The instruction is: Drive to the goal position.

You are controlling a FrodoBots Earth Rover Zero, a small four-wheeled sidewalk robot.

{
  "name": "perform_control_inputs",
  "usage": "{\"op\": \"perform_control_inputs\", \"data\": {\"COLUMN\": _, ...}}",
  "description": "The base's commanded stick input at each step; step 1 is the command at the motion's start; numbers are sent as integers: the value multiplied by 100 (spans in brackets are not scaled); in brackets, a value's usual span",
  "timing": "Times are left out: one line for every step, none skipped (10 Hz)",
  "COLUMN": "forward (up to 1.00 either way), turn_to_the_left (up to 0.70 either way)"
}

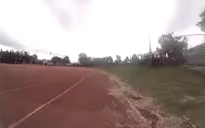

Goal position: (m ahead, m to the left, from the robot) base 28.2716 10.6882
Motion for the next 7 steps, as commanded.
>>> {"op": "perform_control_inputs", "data": {"forward": 70, "turn_to_the_left": 0}}
{"op": "perform_control_inputs", "data": {"forward": 70, "turn_to_the_left": 0}}
{"op": "perform_control_inputs", "data": {"forward": 70, "turn_to_the_left": 0}}
{"op": "perform_control_inputs", "data": {"forward": 70, "turn_to_the_left": 0}}
{"op": "perform_control_inputs", "data": {"forward": 70, "turn_to_the_left": 0}}
{"op": "perform_control_inputs", "data": {"forward": 70, "turn_to_the_left": 0}}
{"op": "perform_control_inputs", "data": {"forward": 70, "turn_to_the_left": 0}}
